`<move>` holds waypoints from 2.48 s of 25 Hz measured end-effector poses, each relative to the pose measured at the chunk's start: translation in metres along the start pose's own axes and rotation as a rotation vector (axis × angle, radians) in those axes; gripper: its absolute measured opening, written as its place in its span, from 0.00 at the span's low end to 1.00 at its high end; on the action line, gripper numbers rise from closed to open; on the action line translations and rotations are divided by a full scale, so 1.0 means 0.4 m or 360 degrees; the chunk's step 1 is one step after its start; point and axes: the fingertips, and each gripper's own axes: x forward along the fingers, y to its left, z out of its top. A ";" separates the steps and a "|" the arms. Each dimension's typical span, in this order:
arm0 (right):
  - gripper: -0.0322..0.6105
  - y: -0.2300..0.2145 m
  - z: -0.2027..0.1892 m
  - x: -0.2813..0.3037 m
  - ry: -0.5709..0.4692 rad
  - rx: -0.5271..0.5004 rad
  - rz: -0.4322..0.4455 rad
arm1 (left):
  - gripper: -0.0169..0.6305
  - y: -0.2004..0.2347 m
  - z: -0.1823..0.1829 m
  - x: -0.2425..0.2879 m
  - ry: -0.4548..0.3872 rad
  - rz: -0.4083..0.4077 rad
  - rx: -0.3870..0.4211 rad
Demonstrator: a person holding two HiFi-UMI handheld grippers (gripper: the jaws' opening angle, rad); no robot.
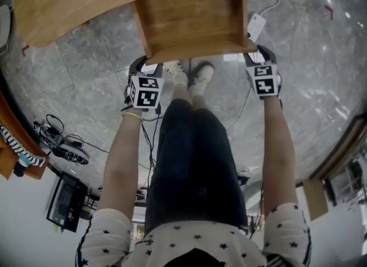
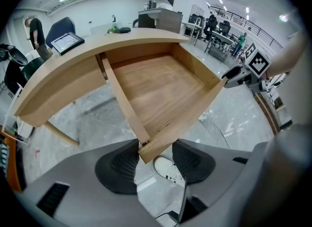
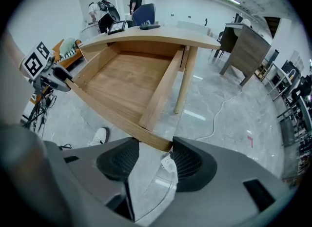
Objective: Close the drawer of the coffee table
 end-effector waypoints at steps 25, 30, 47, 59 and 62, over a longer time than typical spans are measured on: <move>0.39 -0.004 0.043 -0.086 0.0016 0.0033 -0.0004 | 0.37 0.016 0.047 -0.088 -0.0012 -0.0045 -0.0003; 0.39 0.002 0.042 -0.083 0.0029 0.0043 -0.0009 | 0.37 0.019 0.046 -0.086 -0.0004 -0.0056 0.0007; 0.39 -0.038 0.096 -0.068 0.0014 0.0009 -0.0072 | 0.36 0.040 0.094 -0.072 -0.0053 -0.0077 0.0015; 0.38 -0.061 0.126 -0.064 -0.0004 0.0002 -0.0108 | 0.36 0.052 0.122 -0.065 -0.0086 -0.0078 0.0017; 0.37 -0.063 0.133 -0.060 -0.0006 -0.0002 -0.0107 | 0.36 0.055 0.126 -0.064 -0.0088 -0.0069 0.0010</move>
